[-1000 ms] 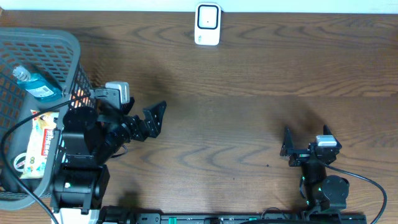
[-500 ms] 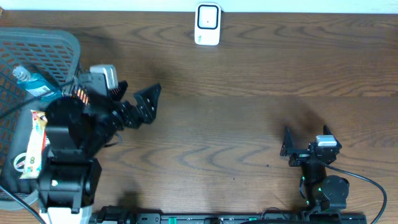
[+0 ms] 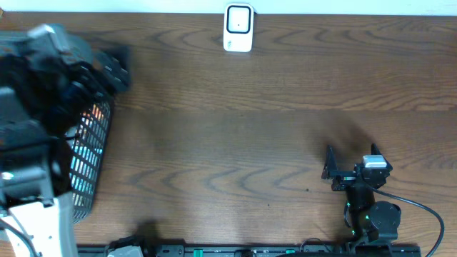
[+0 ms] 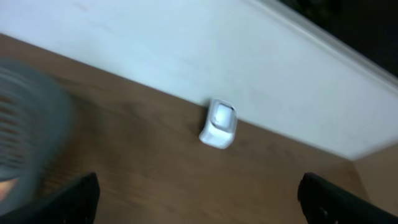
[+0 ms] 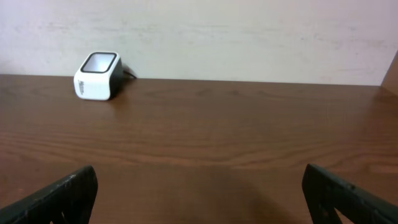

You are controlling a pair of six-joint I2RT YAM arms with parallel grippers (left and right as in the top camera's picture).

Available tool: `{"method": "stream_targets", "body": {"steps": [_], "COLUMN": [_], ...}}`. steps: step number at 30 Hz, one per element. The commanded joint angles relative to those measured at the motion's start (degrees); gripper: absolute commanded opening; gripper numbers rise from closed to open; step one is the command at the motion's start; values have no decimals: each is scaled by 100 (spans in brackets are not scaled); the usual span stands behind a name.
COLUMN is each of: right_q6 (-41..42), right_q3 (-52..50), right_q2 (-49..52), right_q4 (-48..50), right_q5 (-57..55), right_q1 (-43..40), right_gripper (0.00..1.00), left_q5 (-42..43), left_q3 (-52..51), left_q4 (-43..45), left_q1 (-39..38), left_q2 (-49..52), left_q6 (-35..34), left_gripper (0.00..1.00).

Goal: Scan the item barcode
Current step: 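Reach the left gripper into the basket and grasp the light-green wipes pack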

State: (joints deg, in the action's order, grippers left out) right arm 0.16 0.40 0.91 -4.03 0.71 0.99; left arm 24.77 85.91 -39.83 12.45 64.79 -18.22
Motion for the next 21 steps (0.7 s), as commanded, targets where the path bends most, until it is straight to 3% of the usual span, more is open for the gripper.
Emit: {"method": "stream_targets", "body": {"steps": [1,6,14,21], "right_q6": [-68,-66,-66,-66], "right_q3": [-9,-9,-9,-9], "right_q2": [-15,-13,-15,-15], "right_q4": [-22,-22,-22,-22], "right_q5": [48,48,48,48], "right_q1": [50,50,50,50], "right_gripper": [99,99,99,99], "left_q5": [-407,-1082,-1097,-1156], "left_q3": [715,925,758,-50], "left_q4": [-348,-1370,-3224,-3309], "left_q1": [538,1556,2577,2789], "left_q2": [286,804,1980,2527], "left_q6": [-177,-1106,-1147,-1193], "left_gripper": [98,98,98,98]}}
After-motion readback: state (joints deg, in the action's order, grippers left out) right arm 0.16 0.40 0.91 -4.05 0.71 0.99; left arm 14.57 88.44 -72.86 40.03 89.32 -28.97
